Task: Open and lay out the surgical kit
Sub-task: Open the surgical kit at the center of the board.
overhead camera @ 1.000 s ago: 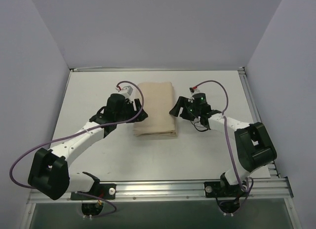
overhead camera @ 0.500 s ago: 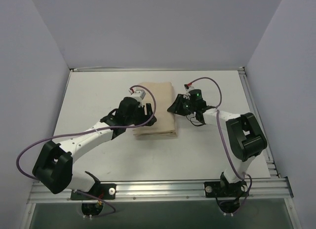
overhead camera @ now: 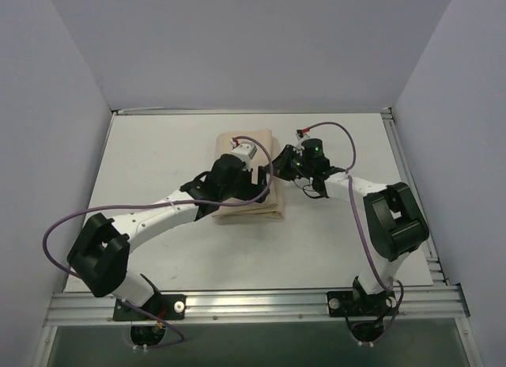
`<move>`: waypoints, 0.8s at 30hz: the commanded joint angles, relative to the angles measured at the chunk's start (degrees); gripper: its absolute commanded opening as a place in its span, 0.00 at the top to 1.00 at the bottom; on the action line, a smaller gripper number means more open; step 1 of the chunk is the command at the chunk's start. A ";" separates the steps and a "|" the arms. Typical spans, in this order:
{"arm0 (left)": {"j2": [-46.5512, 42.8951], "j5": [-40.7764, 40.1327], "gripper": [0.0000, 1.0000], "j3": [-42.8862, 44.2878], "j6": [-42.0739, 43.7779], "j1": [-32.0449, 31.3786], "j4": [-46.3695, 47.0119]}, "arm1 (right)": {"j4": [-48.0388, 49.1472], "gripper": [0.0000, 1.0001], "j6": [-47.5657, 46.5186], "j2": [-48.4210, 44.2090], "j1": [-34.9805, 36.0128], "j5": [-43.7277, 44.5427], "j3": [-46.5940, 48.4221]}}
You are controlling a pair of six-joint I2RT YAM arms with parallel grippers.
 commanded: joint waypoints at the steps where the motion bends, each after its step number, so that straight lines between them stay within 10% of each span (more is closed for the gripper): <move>1: 2.57 -3.36 0.06 5.45 2.64 -2.50 2.29 | 1.99 1.00 6.39 -2.85 0.68 -1.44 1.84; 14: 14.17 -19.44 0.10 17.76 0.36 -6.81 -10.01 | 4.01 1.00 13.17 -7.33 1.29 1.38 -0.89; 19: 14.18 -21.91 0.47 17.68 -0.35 -6.64 -10.53 | 4.27 1.00 13.00 -7.68 1.82 1.56 -1.15; 22: 11.73 -23.05 0.98 17.33 -0.52 -5.41 -12.73 | 1.75 0.60 10.11 -7.86 1.30 2.08 -0.37; 24: 9.62 -21.66 0.98 15.58 -0.78 -2.52 -13.35 | -2.38 0.38 6.51 -7.95 0.42 4.09 1.30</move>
